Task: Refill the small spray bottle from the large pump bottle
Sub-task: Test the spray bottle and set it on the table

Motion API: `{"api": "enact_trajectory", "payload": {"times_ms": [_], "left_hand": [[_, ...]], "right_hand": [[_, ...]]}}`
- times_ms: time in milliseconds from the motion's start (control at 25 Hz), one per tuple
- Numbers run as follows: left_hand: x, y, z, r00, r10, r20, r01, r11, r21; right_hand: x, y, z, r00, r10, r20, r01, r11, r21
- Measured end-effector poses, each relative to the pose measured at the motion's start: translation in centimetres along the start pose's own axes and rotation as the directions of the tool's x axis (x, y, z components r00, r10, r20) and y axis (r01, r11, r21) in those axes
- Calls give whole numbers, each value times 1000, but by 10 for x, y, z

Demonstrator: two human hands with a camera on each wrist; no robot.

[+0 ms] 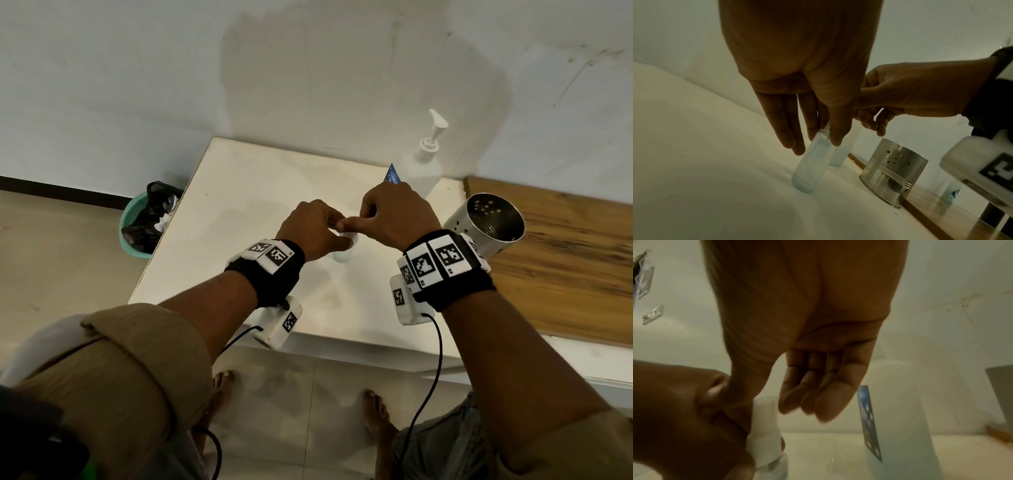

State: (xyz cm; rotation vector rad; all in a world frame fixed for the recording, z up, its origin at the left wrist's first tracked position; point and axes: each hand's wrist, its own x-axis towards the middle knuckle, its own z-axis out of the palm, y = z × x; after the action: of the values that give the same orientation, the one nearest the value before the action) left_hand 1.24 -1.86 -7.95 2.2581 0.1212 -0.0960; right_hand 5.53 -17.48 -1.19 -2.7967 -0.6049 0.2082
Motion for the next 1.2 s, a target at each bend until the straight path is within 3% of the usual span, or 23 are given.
{"api": "enact_trajectory", "payload": {"times_ms": [120, 200, 360, 440, 560, 720, 960, 1200], "left_hand": [[0, 0, 0, 1000, 3, 1, -3, 1000, -28], [0, 0, 1, 1000, -1, -5, 1, 1000, -23], [-3, 2, 1, 999, 7, -34, -7, 1000, -6], [-4, 3, -1, 999, 9, -32, -8, 1000, 6], [-5, 8, -4, 1000, 3, -15, -2, 999, 37], [-1, 9, -17, 999, -37, 11, 36, 993, 112], [8, -2, -51, 989, -136, -60, 145, 969, 199], [20, -25, -85, 961, -213, -177, 237, 963, 127]], "right_hand": [[-3, 3, -10, 985, -131, 114, 123, 990, 75], [-2, 1, -9, 979, -173, 108, 160, 981, 113], [0, -3, 3, 996, -88, -32, 89, 996, 24], [-1, -4, 4, 998, -45, -42, 45, 999, -2], [0, -1, -3, 1000, -16, -1, 16, 1000, 7], [5, 10, -10, 992, 44, -115, -34, 996, 83], [8, 19, -9, 996, 84, -33, -77, 983, 169], [9, 23, -17, 990, 143, -7, -135, 948, 287]]}}
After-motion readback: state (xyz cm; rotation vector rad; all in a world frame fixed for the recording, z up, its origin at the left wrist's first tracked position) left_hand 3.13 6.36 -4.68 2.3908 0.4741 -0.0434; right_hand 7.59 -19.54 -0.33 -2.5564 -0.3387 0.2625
